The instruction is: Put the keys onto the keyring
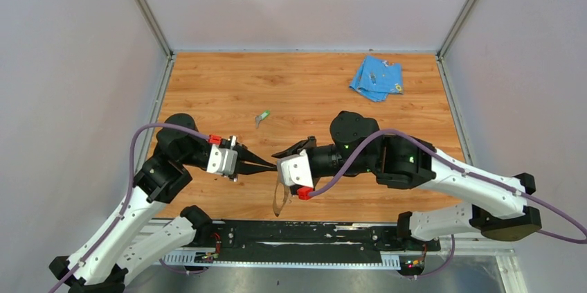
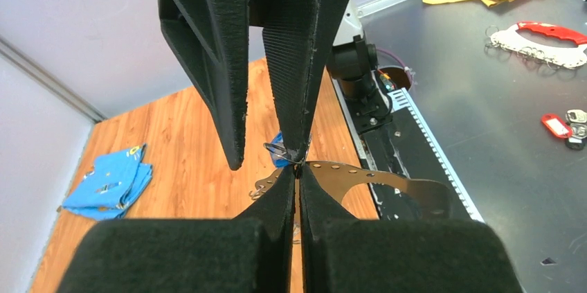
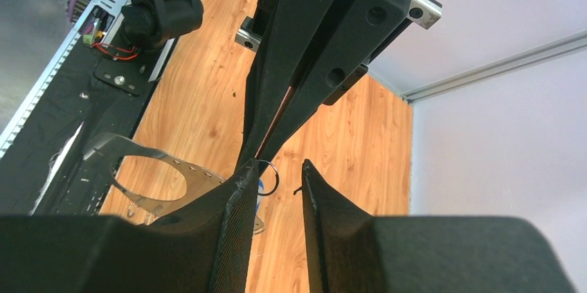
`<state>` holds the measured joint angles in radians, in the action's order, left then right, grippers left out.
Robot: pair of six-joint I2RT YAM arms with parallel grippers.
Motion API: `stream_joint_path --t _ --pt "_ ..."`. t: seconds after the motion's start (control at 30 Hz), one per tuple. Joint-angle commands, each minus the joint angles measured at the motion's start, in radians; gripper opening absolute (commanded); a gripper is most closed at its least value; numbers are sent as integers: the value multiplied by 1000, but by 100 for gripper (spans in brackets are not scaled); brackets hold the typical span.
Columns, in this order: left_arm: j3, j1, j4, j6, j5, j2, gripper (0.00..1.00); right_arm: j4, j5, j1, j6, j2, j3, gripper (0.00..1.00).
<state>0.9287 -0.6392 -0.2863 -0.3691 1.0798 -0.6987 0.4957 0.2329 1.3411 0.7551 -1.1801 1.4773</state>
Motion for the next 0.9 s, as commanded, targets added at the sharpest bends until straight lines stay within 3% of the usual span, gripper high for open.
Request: stream_joint_path --t 0.0,0.23,0.87 --pt "-12 -2 142 24 -10 22 0 194 79 -8 -32 -30 43 33" --pt "-62 -19 235 39 10 46 0 309 145 -35 -43 -85 156 35" --pt "-92 -97 242 -82 55 57 0 500 231 -86 -97 -278 425 34"
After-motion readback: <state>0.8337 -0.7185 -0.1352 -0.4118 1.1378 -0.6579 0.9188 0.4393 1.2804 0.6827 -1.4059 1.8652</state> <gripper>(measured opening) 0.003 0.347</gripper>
